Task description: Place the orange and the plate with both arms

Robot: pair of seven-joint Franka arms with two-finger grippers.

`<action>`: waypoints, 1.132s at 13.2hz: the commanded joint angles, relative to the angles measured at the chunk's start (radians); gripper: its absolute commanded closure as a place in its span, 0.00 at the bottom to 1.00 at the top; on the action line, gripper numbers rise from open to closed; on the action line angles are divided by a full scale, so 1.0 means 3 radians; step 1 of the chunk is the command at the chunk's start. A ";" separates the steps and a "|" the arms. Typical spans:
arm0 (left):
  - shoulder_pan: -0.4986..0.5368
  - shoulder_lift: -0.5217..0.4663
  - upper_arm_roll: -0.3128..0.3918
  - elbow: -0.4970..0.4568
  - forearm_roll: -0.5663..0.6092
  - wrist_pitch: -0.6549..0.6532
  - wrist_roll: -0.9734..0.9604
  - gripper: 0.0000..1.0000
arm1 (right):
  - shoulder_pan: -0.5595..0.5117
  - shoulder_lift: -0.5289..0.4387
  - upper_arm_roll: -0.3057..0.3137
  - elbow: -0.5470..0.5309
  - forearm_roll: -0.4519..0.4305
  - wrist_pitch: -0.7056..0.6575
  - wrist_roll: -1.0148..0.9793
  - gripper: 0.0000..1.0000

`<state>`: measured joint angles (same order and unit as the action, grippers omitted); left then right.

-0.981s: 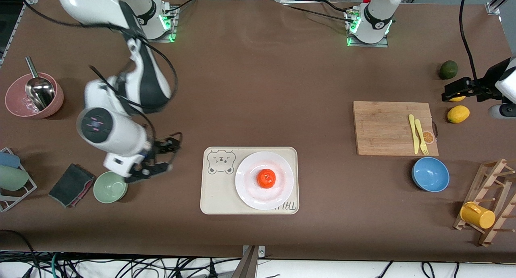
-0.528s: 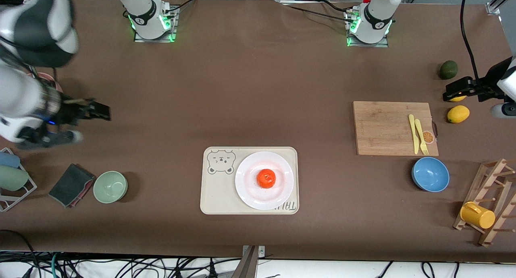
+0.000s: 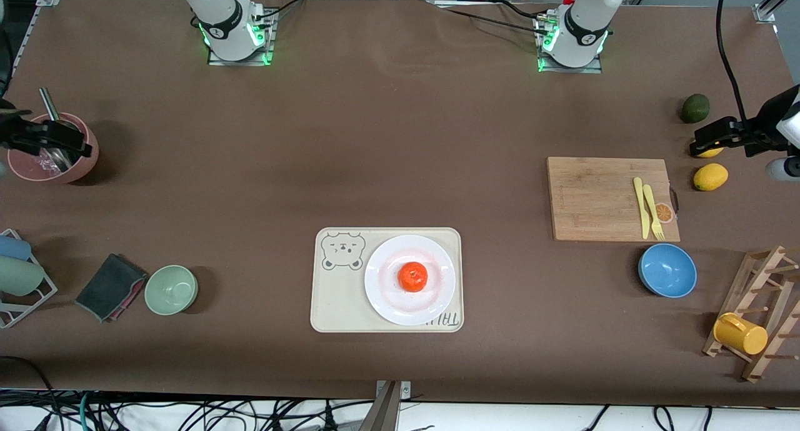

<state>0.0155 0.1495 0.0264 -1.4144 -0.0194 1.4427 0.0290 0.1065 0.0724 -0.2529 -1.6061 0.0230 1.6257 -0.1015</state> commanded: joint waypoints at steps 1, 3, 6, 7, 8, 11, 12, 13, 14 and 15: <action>0.0010 -0.0028 0.0004 0.0026 -0.0048 -0.0013 0.0031 0.00 | -0.0109 -0.0485 0.0183 -0.0622 -0.0311 0.0404 0.0006 0.00; 0.0010 -0.0028 -0.0001 0.0031 -0.0048 -0.0008 0.0031 0.00 | -0.0217 -0.0650 0.0249 -0.0874 -0.0312 0.0477 0.0001 0.00; 0.0010 -0.0028 0.0004 0.0031 -0.0053 -0.0013 0.0036 0.00 | -0.0573 -0.0497 0.0637 -0.0528 -0.0297 0.0116 -0.0137 0.00; 0.0010 -0.0028 -0.0001 0.0026 -0.0048 -0.0008 0.0036 0.00 | -0.0610 -0.0497 0.0709 -0.0522 -0.0286 0.0063 -0.0127 0.00; 0.0010 -0.0028 -0.0001 0.0026 -0.0048 -0.0013 0.0036 0.00 | -0.0565 -0.0512 0.0715 -0.0527 -0.0271 0.0042 -0.0082 0.00; 0.0010 -0.0028 -0.0006 0.0026 -0.0038 -0.0008 0.0036 0.00 | -0.0411 -0.0329 0.0674 -0.0216 -0.0210 0.0037 0.0016 0.00; 0.0010 -0.0028 -0.0006 0.0026 -0.0033 -0.0013 0.0036 0.00 | -0.0411 -0.0293 0.0679 -0.0169 -0.0164 0.0037 0.0133 0.00; 0.0015 -0.0028 -0.0001 0.0026 -0.0033 -0.0008 0.0036 0.00 | -0.0411 -0.0292 0.0680 -0.0174 -0.0027 0.0037 0.0250 0.00; 0.0010 -0.0028 -0.0001 0.0026 -0.0033 -0.0013 0.0036 0.00 | -0.0411 -0.0282 0.0685 -0.0159 0.0010 0.0032 0.0292 0.00; 0.0010 -0.0028 -0.0006 0.0026 -0.0033 -0.0013 0.0036 0.00 | -0.0411 -0.0272 0.0685 -0.0153 0.0015 0.0037 0.0287 0.00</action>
<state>0.0155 0.1491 0.0257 -1.4132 -0.0194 1.4428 0.0290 -0.0174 -0.0300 -0.0485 -1.6896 0.0050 1.6614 -0.0394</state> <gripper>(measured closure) 0.000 0.000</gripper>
